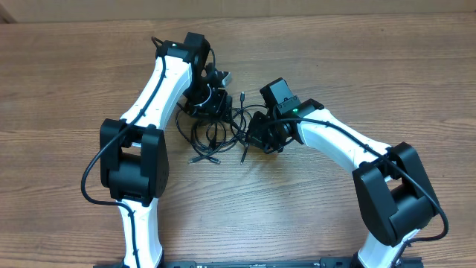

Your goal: Untangle cables

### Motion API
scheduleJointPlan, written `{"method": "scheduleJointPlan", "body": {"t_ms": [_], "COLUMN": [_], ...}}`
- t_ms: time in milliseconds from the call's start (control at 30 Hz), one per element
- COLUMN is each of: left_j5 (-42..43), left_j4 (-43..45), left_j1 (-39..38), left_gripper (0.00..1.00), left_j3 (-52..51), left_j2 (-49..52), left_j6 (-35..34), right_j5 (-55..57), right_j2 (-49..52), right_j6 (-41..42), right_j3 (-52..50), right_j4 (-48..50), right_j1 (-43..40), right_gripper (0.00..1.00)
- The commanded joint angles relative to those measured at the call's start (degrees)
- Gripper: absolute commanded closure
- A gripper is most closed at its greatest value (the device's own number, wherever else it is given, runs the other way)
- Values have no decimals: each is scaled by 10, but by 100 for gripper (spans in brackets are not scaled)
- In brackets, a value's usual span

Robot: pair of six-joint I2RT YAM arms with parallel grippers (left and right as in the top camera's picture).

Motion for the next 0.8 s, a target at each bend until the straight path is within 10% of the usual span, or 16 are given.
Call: {"method": "scheduleJointPlan", "body": {"t_ms": [0, 300, 767], "left_j5": [-43, -43, -43], "left_j4": [0, 15, 146], "left_j1": [-3, -7, -5], "left_gripper": [50, 94, 96], "left_j3": [-10, -22, -122], "left_j2": [4, 5, 5], "left_j6": [-13, -15, -64], "right_j5": [11, -7, -17], "right_j2": [-10, -10, -26], "right_j6": [2, -24, -118], "right_j3": [-6, 12, 209], "right_j4": [2, -8, -207], "right_j1": [2, -3, -8], "right_gripper": [96, 96, 96]}}
